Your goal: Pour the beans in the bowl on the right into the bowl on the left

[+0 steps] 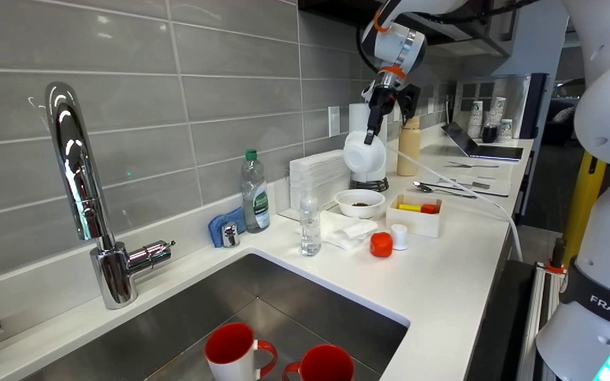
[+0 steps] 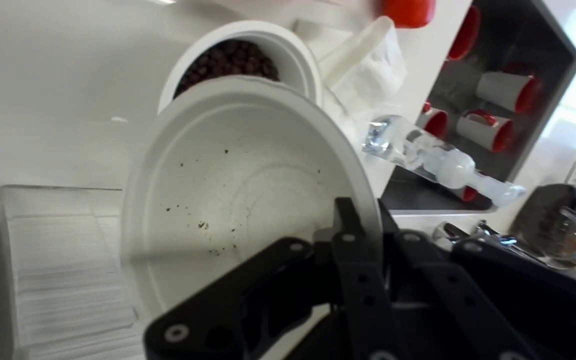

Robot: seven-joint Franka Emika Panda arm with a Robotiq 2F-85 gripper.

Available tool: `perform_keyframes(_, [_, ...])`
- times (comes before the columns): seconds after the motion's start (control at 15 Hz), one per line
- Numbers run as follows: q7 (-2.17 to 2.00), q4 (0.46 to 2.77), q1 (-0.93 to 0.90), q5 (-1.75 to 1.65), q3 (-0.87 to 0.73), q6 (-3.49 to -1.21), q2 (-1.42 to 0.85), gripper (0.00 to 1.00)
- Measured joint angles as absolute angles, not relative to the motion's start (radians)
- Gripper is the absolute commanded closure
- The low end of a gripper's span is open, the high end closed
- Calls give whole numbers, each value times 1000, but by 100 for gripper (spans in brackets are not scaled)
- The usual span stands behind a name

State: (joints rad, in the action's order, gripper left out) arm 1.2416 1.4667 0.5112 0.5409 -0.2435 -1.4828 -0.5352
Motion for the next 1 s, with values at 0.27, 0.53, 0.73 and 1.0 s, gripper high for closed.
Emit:
perform_keyframes(0.27, [1241,1672,442,434,-252,-1759,-435,100])
perform_keyframes(0.53, [1222,1864,406,337,-253,-2031,-345,100])
perform_keyframes(0.73, [1179,1980,395,251,-255,-2258,-303,100])
perform_keyframes(1.0, [1063,2122,377,92,-270,-2546,-288,100])
